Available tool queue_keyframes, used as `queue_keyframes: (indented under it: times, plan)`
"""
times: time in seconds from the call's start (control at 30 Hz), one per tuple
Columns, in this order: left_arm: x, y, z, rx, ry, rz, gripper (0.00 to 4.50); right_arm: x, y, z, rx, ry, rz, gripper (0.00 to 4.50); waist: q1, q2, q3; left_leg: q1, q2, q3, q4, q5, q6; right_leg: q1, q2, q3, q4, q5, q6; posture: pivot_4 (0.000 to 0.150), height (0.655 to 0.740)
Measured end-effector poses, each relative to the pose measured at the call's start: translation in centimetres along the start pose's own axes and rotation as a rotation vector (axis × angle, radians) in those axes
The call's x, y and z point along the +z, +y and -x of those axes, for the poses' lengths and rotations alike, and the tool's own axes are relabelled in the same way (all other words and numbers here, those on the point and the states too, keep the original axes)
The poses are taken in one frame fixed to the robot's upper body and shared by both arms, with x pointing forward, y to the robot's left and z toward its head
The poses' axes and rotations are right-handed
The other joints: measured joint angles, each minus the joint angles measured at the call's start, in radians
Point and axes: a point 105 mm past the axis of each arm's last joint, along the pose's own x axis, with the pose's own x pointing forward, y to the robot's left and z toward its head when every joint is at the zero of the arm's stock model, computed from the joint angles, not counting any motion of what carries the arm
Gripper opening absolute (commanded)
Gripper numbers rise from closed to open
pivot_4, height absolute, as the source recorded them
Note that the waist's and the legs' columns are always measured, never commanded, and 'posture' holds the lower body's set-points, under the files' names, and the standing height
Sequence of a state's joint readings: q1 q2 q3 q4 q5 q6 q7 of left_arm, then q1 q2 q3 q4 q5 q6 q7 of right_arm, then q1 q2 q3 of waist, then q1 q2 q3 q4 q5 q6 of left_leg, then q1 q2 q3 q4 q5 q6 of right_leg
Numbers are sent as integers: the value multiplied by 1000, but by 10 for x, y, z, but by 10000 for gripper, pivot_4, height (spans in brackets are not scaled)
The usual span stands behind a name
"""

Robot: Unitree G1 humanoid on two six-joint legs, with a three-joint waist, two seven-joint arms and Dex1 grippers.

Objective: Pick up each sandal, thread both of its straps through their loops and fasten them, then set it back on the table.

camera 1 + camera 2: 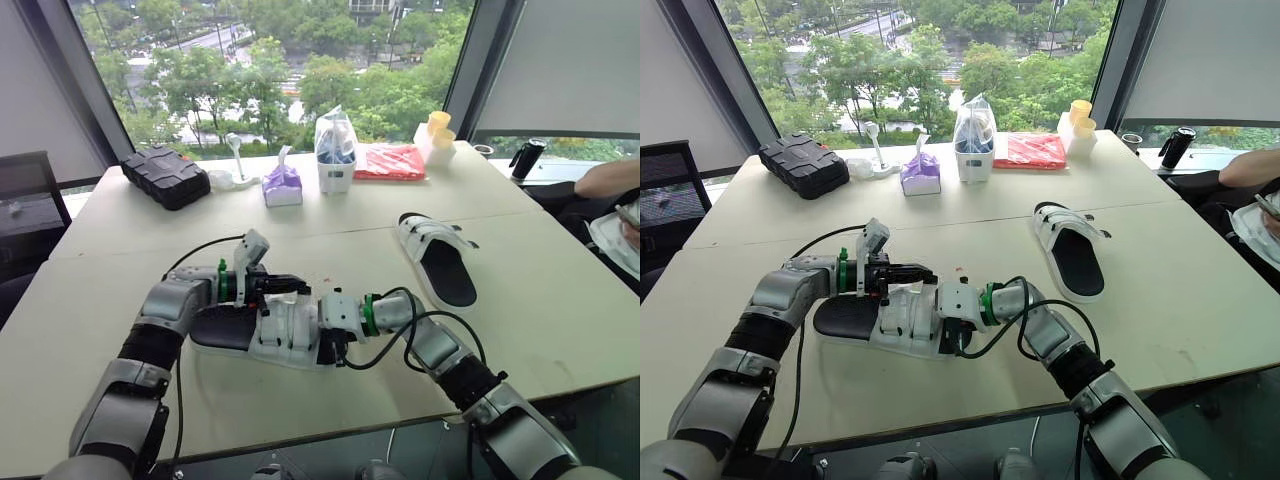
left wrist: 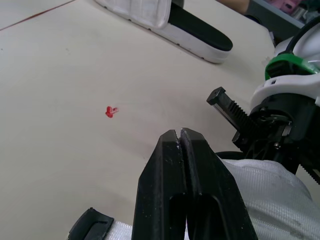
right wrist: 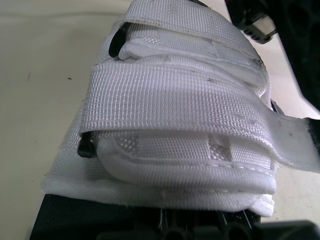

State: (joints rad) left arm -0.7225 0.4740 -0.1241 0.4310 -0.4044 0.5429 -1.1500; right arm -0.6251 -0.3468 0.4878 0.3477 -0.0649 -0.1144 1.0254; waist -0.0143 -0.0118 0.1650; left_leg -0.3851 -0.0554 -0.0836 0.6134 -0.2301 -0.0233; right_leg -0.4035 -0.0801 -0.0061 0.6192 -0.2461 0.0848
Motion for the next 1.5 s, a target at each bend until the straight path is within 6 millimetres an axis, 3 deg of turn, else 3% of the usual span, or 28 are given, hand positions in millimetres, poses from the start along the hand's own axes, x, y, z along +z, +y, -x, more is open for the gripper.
queue_keyframes:
  times: [0.3,0.4,0.63,0.9,1.0,1.2,1.23,1.5]
  plan:
    - [7,-1,5,-23,-42,138,779,0,0,0,-1,0,-1,0,-1,0,0,0,0,0,0,0,0,0,1,0,1,0,0,1500,7400]
    - [6,-1,5,-16,-33,157,9744,0,0,0,-2,0,-1,0,-1,0,0,0,0,0,0,0,0,0,1,0,1,0,0,1500,7400]
    - [2,3,3,4,-22,218,42953,0,0,0,-2,0,-1,0,-1,0,0,0,0,0,0,0,0,0,1,0,1,0,1,1500,7400]
    - [1,0,-8,-34,-18,289,42953,0,0,0,-3,0,-1,0,-1,0,0,0,0,0,1,0,0,0,1,0,2,1,1,1500,7400]
    - [1,-1,-9,-38,-13,302,34532,0,0,0,-3,0,-1,0,-1,0,0,0,0,0,1,0,0,0,1,0,2,1,1,1500,7400]
    - [0,-3,-8,-48,-7,336,4103,0,0,0,-3,0,-1,0,-2,0,0,0,0,0,1,0,0,0,1,0,2,1,2,1500,7400]
    - [1,-3,-8,-51,-17,340,678,0,0,0,-3,0,-1,0,-2,0,0,0,0,0,1,0,0,0,1,0,2,1,2,1500,7400]
    - [16,-4,-5,-94,-97,456,678,0,-1,0,-7,0,-2,0,-2,-1,1,0,0,0,2,0,0,0,1,0,3,1,2,1500,7400]
